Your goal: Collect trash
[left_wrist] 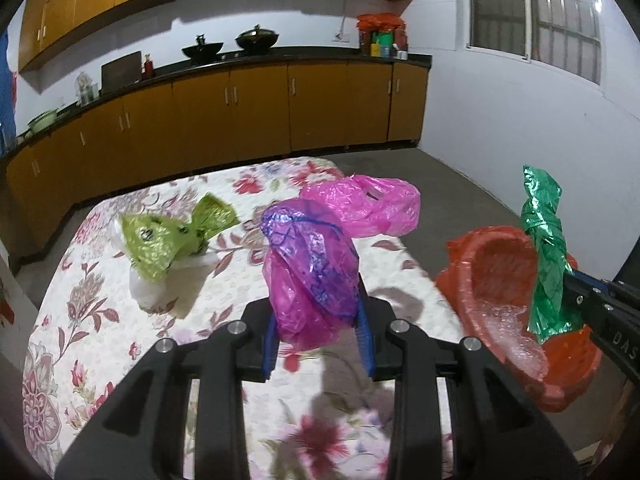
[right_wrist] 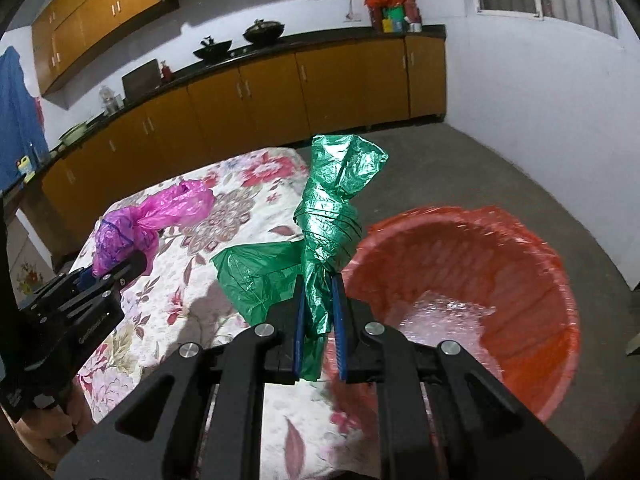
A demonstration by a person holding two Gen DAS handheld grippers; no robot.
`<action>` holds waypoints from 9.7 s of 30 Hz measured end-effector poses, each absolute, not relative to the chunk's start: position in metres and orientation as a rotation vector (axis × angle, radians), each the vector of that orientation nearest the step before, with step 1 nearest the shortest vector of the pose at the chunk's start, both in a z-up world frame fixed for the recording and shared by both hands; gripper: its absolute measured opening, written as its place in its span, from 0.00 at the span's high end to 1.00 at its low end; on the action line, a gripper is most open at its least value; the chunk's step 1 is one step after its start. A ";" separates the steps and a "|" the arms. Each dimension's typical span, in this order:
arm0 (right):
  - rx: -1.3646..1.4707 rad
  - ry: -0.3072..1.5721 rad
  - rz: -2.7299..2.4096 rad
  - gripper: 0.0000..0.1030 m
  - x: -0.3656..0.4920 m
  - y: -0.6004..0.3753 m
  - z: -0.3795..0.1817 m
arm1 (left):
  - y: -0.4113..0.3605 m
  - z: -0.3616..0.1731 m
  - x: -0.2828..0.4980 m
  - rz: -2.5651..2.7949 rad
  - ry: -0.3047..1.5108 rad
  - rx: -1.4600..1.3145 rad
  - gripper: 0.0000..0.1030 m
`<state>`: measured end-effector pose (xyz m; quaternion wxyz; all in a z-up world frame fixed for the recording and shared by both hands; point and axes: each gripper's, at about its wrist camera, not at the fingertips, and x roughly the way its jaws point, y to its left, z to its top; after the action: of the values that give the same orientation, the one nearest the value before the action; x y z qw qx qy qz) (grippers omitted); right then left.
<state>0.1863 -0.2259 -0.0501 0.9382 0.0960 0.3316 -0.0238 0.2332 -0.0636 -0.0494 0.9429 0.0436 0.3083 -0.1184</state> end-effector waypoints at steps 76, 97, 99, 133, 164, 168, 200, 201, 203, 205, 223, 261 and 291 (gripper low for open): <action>0.305 0.615 -0.150 0.63 0.158 -0.299 -0.039 | -0.109 -0.072 0.229 -0.363 0.706 0.045 0.41; 0.172 0.687 0.358 0.63 0.289 -0.074 -0.019 | 0.118 -0.042 0.225 0.189 0.532 -0.038 0.33; 0.179 0.723 0.400 0.63 0.310 -0.046 -0.030 | 0.133 -0.043 0.222 0.216 0.524 -0.046 0.32; 0.146 0.745 0.276 0.97 0.325 -0.085 -0.081 | 0.126 -0.090 0.323 0.072 0.707 -0.140 0.24; 0.186 0.601 -0.112 0.97 0.155 -0.263 -0.021 | -0.036 -0.025 0.248 -0.326 0.669 -0.029 0.72; 0.196 0.581 -0.158 0.97 0.135 -0.283 -0.014 | -0.068 -0.015 0.227 -0.413 0.657 -0.023 0.72; 0.254 0.634 -0.133 0.93 0.134 -0.332 -0.035 | -0.215 -0.075 0.227 -0.681 0.817 0.050 0.60; 0.256 0.635 -0.133 0.88 0.134 -0.332 -0.035 | -0.216 -0.078 0.228 -0.681 0.826 0.052 0.59; 0.267 0.633 -0.136 0.73 0.132 -0.334 -0.037 | -0.217 -0.083 0.229 -0.684 0.844 0.056 0.54; 0.271 0.628 -0.146 0.70 0.129 -0.337 -0.037 | -0.216 -0.088 0.231 -0.681 0.858 0.055 0.52; 0.211 0.411 -0.298 0.04 0.058 -0.310 0.009 | -0.147 -0.029 0.172 -0.505 0.612 0.037 0.11; 0.059 0.445 -0.304 0.03 -0.002 -0.203 0.015 | -0.024 0.014 0.025 -0.091 0.399 0.022 0.04; 0.054 0.476 -0.370 0.03 -0.003 -0.205 0.004 | -0.027 0.009 0.019 -0.056 0.411 0.036 0.04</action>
<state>-0.0028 -0.2053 0.0037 0.9546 0.0266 0.2344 -0.1821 0.0195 -0.0271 0.0087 0.9784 0.0180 0.2042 -0.0280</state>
